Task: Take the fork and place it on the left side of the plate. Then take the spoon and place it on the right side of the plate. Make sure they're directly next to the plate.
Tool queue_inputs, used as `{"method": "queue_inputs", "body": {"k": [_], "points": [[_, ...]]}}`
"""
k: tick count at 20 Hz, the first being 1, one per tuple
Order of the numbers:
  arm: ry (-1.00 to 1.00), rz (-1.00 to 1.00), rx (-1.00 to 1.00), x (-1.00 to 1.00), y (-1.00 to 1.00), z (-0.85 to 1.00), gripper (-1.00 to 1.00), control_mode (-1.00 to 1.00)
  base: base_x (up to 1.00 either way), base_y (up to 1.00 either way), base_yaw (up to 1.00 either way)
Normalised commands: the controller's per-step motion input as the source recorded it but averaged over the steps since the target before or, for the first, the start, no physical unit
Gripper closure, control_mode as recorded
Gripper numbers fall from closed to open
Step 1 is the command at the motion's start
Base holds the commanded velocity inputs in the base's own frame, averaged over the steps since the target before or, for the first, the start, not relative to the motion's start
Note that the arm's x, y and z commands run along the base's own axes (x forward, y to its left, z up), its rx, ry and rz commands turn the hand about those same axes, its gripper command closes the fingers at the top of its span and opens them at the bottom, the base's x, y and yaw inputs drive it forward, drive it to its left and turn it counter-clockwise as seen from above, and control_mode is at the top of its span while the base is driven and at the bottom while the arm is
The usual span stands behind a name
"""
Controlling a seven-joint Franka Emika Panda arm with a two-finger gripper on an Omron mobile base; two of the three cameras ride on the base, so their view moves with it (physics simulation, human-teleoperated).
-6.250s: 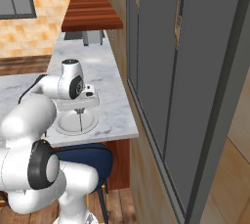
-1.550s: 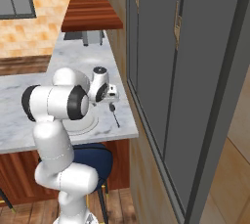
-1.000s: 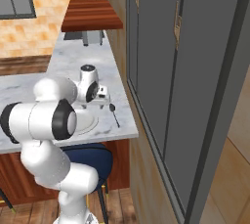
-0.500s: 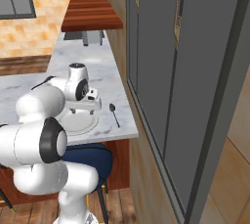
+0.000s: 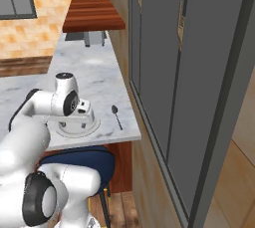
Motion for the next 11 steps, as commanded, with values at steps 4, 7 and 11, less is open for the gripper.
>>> {"method": "queue_inputs", "body": {"k": [4, 7, 11], "points": [[-0.25, 0.0, -0.03, -0.94, 0.02, -0.02, -1.0, -1.0, 0.0, 0.0, 0.0], [-0.21, 0.0, -0.01, -0.9, 0.02, 0.0, -1.0, -1.0, 0.0, 0.0, 0.0], [-0.08, 0.0, 0.0, -0.85, 0.02, 0.01, -1.0, -1.0, 0.0, 0.0, 0.0]]}}
